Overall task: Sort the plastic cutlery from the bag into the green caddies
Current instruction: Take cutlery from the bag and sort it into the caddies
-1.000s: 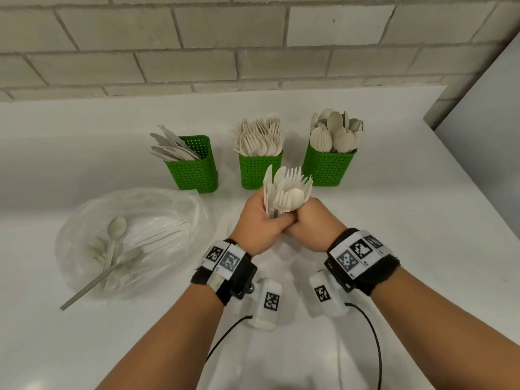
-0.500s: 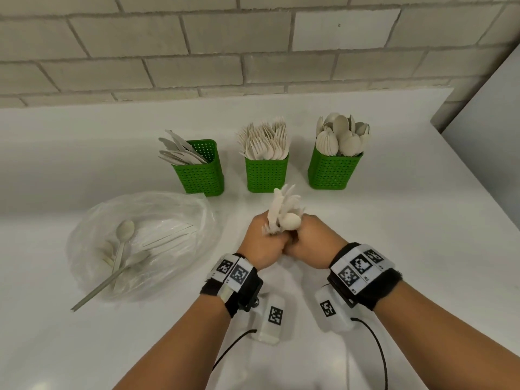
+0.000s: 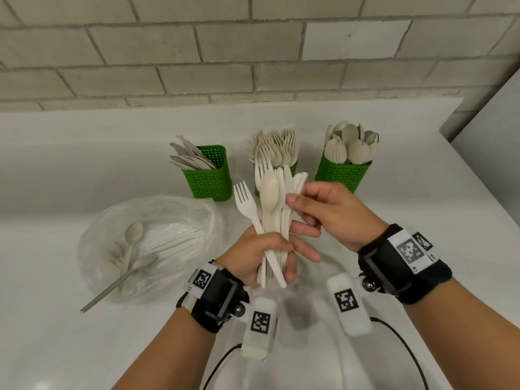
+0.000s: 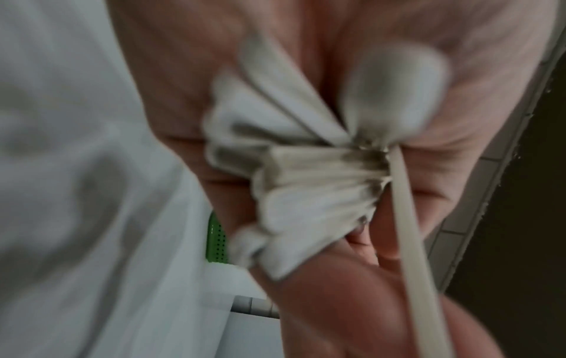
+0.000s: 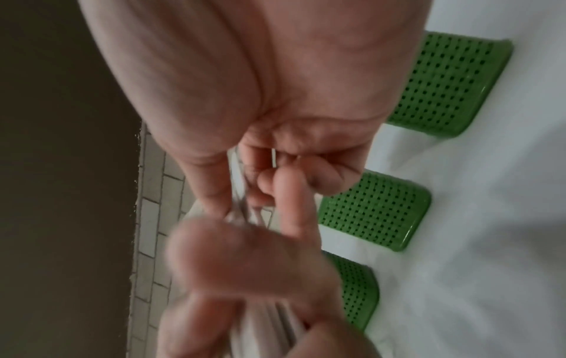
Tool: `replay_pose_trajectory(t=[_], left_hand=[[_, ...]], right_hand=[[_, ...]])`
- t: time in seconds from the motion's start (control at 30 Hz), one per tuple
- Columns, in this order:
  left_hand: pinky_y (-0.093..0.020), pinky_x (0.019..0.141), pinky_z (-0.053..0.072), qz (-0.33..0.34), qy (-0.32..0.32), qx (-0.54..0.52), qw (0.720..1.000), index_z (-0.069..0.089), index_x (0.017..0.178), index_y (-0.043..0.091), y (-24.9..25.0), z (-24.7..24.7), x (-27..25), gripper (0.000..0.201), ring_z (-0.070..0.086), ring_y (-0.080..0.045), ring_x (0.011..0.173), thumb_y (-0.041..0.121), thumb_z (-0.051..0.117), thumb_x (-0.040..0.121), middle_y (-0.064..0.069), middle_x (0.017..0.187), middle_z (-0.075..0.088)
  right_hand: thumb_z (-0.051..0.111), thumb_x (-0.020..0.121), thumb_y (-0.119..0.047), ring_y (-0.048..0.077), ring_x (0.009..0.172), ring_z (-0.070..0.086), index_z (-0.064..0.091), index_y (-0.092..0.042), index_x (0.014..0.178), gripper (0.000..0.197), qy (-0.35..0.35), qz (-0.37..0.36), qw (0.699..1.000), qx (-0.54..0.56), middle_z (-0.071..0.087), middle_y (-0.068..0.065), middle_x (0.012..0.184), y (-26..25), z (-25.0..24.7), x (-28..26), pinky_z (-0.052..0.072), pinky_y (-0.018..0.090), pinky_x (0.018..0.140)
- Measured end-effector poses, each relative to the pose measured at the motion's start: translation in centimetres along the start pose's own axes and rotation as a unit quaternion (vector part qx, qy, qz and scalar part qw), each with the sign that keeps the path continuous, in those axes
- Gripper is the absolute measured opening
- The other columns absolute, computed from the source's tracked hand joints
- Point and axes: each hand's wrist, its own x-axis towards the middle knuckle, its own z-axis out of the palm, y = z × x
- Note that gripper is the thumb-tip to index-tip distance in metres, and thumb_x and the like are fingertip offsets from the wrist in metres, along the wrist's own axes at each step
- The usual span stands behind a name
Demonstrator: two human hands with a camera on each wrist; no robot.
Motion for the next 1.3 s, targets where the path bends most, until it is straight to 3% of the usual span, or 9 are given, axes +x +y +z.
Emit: replay_pose_trajectory(t=[0.13,0.3,0.5,0.77,0.9,1.03,1.17,1.23,1.3], left_hand=[[-0.026,0.042,0.05,0.029,0.071,0.012,0.997,0.059,0.106,0.0,0.0,0.1,0.1,0.023,0.059,-0.021,0.044,0.01,0.055,0.087,-0.012,0.083,0.068],[-0.037,0.058,0.057,0.059,0.154,-0.027,0.986,0.061,0.109,0.003,-0.5,-0.4,0.4,0.024,0.066,-0.025,0.069,0.009,0.058,0.086,-0.017,0.088,0.068],[-0.041,0.071,0.06,0.017,0.107,-0.054,0.993,0.068,0.109,0.006,-0.7,-0.1,0.0,0.021,0.072,-0.031,0.086,0.008,0.055,0.092,-0.021,0.101,0.072],[-0.038,0.071,0.059,-0.03,0.074,-0.121,0.989,0.071,0.111,0.006,-1.0,-0.9,-0.7,0.032,0.07,-0.033,0.096,0.013,0.048,0.089,-0.017,0.112,0.07],[-0.037,0.072,0.059,-0.044,0.068,-0.095,0.992,0.064,0.115,0.004,-0.8,-1.1,-0.6,0.032,0.07,-0.03,0.099,0.015,0.049,0.089,-0.016,0.112,0.07],[-0.04,0.073,0.06,-0.048,0.072,-0.073,0.994,0.072,0.107,0.008,-0.9,-1.3,-0.8,0.027,0.07,-0.033,0.098,0.012,0.051,0.09,-0.021,0.11,0.07],[-0.038,0.072,0.06,-0.033,0.083,-0.079,0.993,0.07,0.108,0.007,-0.8,-1.6,-1.4,0.027,0.071,-0.031,0.095,0.012,0.051,0.089,-0.018,0.108,0.071],[-0.037,0.071,0.06,-0.018,0.092,-0.09,0.992,0.07,0.108,0.008,-0.5,-1.7,-1.7,0.028,0.071,-0.03,0.093,0.013,0.051,0.089,-0.016,0.108,0.072],[-0.036,0.068,0.06,-0.002,0.105,-0.101,0.989,0.073,0.106,0.009,-0.1,-2.0,-2.1,0.028,0.072,-0.027,0.089,0.013,0.05,0.091,-0.015,0.107,0.072]], right_hand=[[0.063,0.092,-0.016,0.013,0.046,0.045,0.063,-0.004,0.073,0.023,0.049,-0.018,0.998,-0.017,0.052,0.005,0.051,0.4,0.2,0.2,0.04,0.023,0.047],[0.064,0.092,-0.018,0.012,0.047,0.049,0.065,0.001,0.078,0.025,0.113,-0.04,0.99,-0.07,0.054,0.007,0.055,1.4,-0.3,0.3,0.043,0.03,0.053],[0.065,0.091,-0.016,0.011,0.059,0.062,0.072,-0.015,0.086,0.008,0.047,-0.039,0.99,-0.126,0.07,0.003,0.068,1.0,0.2,0.0,0.05,0.026,0.056],[0.039,0.104,-0.017,0.019,0.061,0.065,0.053,-0.006,0.097,0.019,0.156,-0.019,0.987,0.043,0.067,0.002,0.069,0.0,-0.5,0.6,0.055,0.03,0.061],[0.044,0.103,-0.022,0.009,0.039,0.036,0.057,0.0,0.102,0.026,0.106,0.014,0.994,0.032,0.042,-0.007,0.048,0.7,0.9,0.8,0.034,0.022,0.039],[0.068,0.09,-0.022,0.013,0.069,0.068,0.07,-0.006,0.098,0.018,0.017,0.016,0.998,-0.049,0.074,0.005,0.079,0.7,2.0,0.7,0.053,0.024,0.06],[0.072,0.088,-0.019,0.024,0.07,0.059,0.066,0.005,0.094,0.025,-0.009,0.016,0.997,-0.075,0.067,0.032,0.089,0.5,1.7,1.4,0.05,0.044,0.064],[0.07,0.089,-0.023,0.026,0.076,0.063,0.066,0.004,0.094,0.028,-0.013,0.001,0.995,-0.095,0.068,0.03,0.092,0.2,1.9,1.9,0.053,0.05,0.074],[0.066,0.092,-0.02,0.02,0.077,0.068,0.069,-0.002,0.092,0.019,-0.013,-0.014,0.996,-0.085,0.073,0.016,0.087,-0.2,2.3,2.4,0.054,0.039,0.073]])
